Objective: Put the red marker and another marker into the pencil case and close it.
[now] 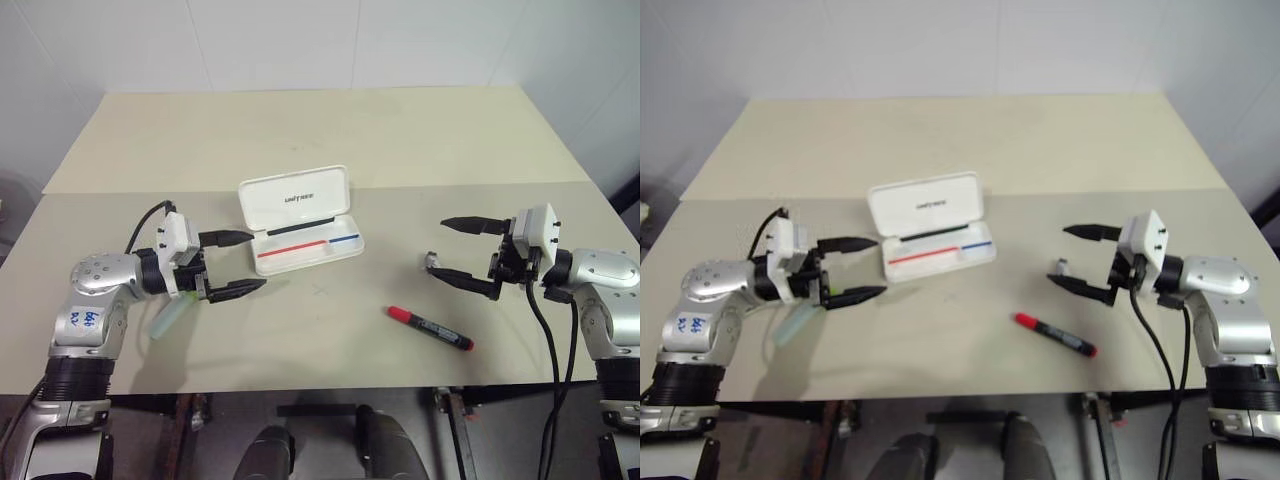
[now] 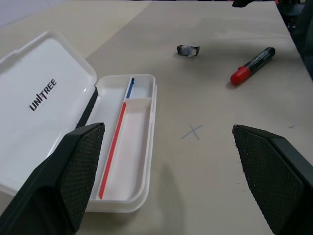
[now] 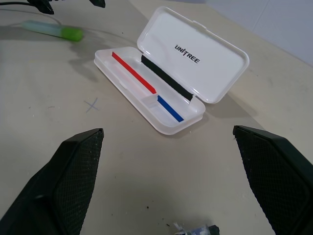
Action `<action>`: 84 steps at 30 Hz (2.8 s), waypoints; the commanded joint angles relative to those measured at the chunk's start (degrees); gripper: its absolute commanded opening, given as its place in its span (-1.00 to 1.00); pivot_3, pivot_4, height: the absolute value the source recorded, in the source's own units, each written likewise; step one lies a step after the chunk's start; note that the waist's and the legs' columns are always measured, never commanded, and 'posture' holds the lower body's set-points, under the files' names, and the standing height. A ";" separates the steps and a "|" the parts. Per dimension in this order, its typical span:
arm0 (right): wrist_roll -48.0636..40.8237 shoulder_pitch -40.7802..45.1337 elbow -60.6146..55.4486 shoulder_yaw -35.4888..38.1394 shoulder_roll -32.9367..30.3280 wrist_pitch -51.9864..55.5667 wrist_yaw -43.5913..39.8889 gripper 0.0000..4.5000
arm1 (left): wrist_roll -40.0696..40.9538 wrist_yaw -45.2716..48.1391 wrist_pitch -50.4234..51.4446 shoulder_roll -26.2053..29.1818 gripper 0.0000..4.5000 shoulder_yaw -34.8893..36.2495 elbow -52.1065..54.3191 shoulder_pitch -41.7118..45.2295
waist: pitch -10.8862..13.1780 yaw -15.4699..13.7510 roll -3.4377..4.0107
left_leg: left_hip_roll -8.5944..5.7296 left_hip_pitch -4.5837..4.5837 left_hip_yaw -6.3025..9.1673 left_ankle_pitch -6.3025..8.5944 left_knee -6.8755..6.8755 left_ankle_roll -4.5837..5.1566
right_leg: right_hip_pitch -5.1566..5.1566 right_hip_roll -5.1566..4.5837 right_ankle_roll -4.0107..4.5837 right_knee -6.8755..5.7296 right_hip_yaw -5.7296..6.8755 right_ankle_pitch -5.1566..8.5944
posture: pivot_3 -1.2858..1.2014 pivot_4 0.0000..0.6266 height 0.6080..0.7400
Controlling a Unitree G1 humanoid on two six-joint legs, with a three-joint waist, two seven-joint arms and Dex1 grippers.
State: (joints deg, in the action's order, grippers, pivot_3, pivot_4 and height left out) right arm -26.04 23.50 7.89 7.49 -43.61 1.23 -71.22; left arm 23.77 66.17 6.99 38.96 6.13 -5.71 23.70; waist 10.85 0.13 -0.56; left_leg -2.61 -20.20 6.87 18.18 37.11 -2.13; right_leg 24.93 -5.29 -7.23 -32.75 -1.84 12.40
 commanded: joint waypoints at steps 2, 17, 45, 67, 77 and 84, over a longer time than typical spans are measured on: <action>-1.39 0.93 -2.89 1.35 0.43 0.06 0.45 1.00 | -0.78 0.15 -1.68 0.52 0.99 0.18 0.05 0.41 | 0.00 0.01 0.00 | 0.00 -0.02 -0.02 0.00 -0.01 0.00 | 0.04 0.00 0.00 -0.01 -0.03 0.00 | 0.03 -0.52 1.00; -3.20 -2.98 -13.92 -0.53 4.86 5.03 4.67 1.00 | -5.01 0.46 -3.24 -1.13 0.42 -4.80 -5.85 3.73 | 0.01 0.07 -0.02 | -0.01 0.01 -0.08 0.00 0.05 0.00 | 0.10 0.01 -0.02 -0.19 -0.09 -0.01 | 0.03 -0.52 1.00; -4.52 -6.58 -26.10 -1.53 6.22 7.83 8.85 1.00 | -25.35 -6.07 -12.20 -9.31 -0.03 -18.89 -26.99 17.08 | 0.06 -0.27 -0.12 | -0.04 -0.06 -0.14 -0.02 0.20 -0.01 | 0.18 0.03 -0.08 -0.33 -0.14 -0.05 | 0.03 -0.52 1.00; -5.51 -8.36 -20.95 1.27 0.18 7.32 2.78 1.00 | -22.63 0.60 -0.74 -10.31 -0.99 -21.70 -12.27 13.01 | 0.05 -0.27 -0.14 | -0.06 0.36 -0.15 0.08 0.12 0.16 | -0.43 0.00 -0.20 -0.19 -0.16 -0.04 | 0.03 -0.52 1.00; -5.32 -8.55 -20.58 0.64 0.78 6.81 2.87 1.00 | -20.61 2.91 3.74 -6.18 -0.99 -20.93 2.74 8.15 | 0.06 -0.32 -0.15 | -0.06 -0.01 -0.15 0.18 0.18 0.22 | -0.14 -0.01 -0.23 -0.10 -0.16 -0.04 | 0.03 -0.52 1.00; -5.05 -8.57 -21.04 0.01 1.67 6.84 3.37 1.00 | -20.66 1.45 5.97 -4.28 -0.99 -20.39 7.58 4.46 | 0.06 -0.06 -0.15 | -0.05 0.08 -0.16 0.17 0.21 0.22 | -0.15 0.00 -0.20 -0.10 -0.17 -0.01 | 0.03 -0.52 1.00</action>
State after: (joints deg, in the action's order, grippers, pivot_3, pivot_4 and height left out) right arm -30.73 14.55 -11.86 7.09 -42.18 8.83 -68.15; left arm 2.65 67.94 12.68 33.86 -14.50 -0.34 28.56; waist 10.91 0.06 -0.71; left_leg -2.65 -20.10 6.70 18.35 37.33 -1.92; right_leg 24.78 -5.29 -7.41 -32.86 -2.02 12.40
